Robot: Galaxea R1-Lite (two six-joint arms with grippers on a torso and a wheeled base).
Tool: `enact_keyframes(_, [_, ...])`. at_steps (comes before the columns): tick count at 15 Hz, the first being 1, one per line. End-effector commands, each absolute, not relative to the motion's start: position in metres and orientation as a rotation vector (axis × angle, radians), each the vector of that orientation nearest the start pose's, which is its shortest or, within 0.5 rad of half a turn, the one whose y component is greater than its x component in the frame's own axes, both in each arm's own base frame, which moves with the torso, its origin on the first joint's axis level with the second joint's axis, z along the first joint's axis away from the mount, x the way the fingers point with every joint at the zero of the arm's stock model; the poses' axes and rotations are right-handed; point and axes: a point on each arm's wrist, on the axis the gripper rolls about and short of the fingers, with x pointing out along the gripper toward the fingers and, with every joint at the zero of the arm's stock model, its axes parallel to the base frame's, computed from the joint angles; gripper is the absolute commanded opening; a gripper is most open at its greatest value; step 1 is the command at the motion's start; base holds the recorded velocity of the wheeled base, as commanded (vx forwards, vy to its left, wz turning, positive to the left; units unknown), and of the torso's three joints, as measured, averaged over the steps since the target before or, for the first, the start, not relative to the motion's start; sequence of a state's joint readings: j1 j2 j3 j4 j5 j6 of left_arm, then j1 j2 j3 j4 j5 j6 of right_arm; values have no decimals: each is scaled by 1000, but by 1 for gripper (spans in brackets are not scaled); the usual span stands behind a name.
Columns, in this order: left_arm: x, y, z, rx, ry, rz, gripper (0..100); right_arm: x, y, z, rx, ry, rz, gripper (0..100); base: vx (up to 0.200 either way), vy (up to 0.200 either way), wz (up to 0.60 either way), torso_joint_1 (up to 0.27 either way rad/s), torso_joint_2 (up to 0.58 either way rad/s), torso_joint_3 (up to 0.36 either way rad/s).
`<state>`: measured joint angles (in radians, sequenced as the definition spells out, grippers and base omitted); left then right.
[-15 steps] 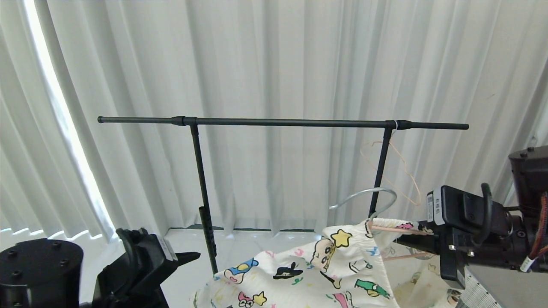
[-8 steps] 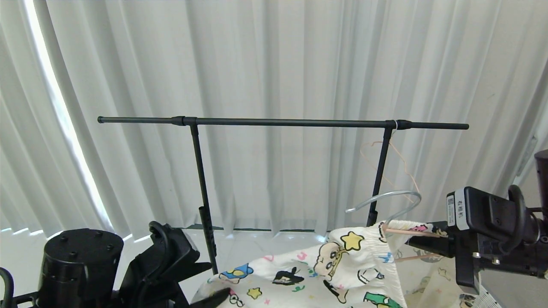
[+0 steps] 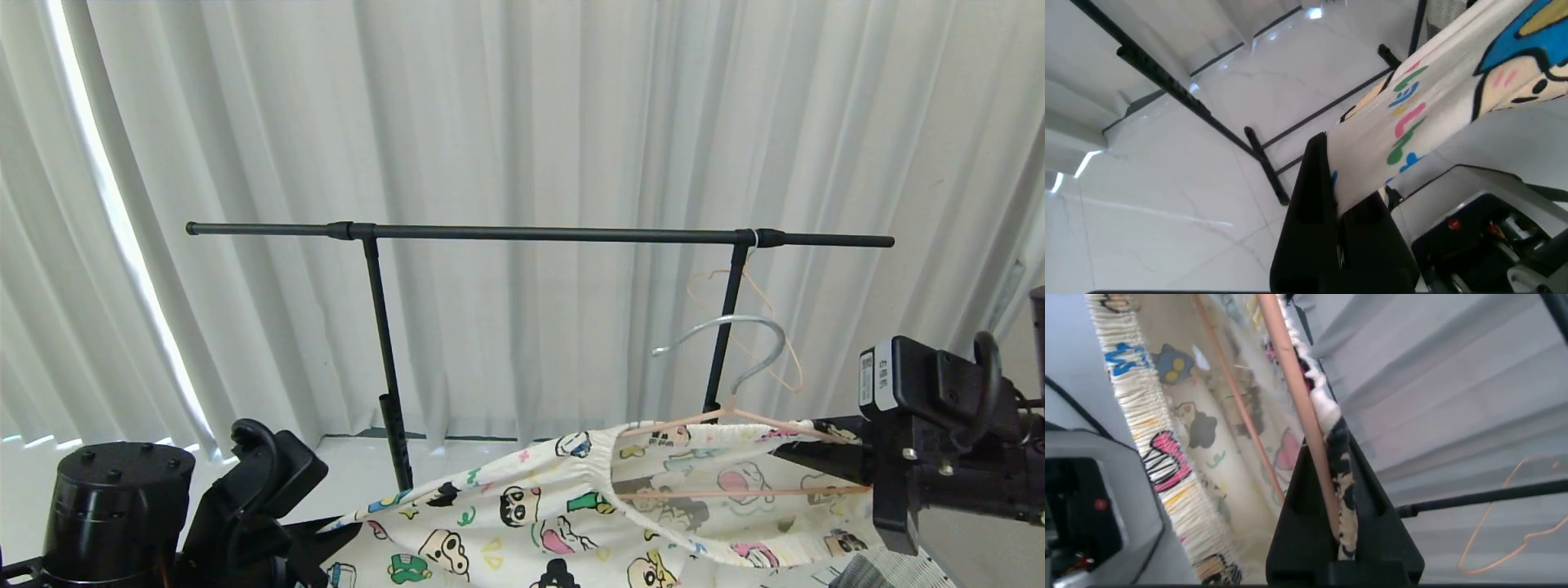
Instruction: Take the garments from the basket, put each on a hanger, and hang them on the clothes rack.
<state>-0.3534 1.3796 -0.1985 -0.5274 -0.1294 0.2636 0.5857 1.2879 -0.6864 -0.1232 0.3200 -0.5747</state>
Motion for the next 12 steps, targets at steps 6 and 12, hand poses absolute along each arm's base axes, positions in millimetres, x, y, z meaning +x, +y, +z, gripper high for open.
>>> enact_keyframes(6, [143, -59, 103, 329, 564, -566, 0, 156, 111, 208, -570, 227, 971, 0, 0, 0, 0, 0, 0, 0])
enact_keyframes(12, [138, -58, 106, 317, 538, -563, 100, 154, 106, 211, -576, 222, 913, 0, 0, 0, 0, 0, 0, 0])
